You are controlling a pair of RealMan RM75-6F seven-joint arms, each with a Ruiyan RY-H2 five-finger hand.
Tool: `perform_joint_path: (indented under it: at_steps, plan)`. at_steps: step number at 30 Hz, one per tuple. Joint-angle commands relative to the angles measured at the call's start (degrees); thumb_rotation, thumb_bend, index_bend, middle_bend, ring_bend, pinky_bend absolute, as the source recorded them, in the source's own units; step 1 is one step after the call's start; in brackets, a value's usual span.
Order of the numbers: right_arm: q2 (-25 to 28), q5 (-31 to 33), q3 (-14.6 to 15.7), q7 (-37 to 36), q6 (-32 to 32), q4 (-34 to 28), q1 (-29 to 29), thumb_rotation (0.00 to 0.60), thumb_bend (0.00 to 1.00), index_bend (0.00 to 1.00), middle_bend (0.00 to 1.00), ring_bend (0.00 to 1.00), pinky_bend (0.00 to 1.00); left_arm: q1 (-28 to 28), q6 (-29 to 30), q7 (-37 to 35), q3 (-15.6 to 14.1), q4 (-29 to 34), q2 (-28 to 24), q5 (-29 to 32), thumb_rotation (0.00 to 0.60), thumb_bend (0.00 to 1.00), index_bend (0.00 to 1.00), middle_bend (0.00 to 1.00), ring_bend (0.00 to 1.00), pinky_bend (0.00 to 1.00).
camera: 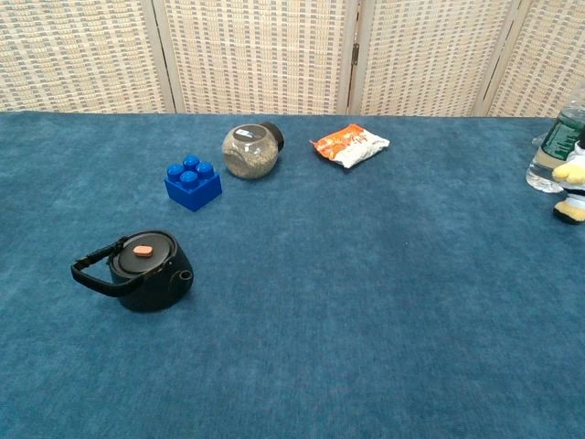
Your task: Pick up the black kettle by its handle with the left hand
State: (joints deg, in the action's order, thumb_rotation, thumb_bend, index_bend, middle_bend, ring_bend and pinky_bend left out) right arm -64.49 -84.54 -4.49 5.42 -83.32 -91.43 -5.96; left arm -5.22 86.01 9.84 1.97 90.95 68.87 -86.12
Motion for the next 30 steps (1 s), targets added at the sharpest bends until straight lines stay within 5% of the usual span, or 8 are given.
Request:
perform_joint_path:
  at_steps: [1, 30]
  plan:
    - [-0.04, -0.04, -0.04, 0.00, -0.17, 0.06, 0.06, 0.600, 0.25, 0.02, 0.09, 0.00, 0.00, -0.06, -0.14, 0.01, -0.05, -0.04, -0.03, -0.03, 0.600, 0.23, 0.00, 0.00, 0.00, 0.01]
    - [0.64, 1.26, -3.10, 1.71, -5.06, -0.63, 0.96, 0.600, 0.25, 0.02, 0.00, 0.00, 0.00, -14.06, -14.51, -4.94, -0.14, -2.41, -0.83, -8.80, 0.600, 0.17, 0.00, 0.00, 0.00, 0.01]
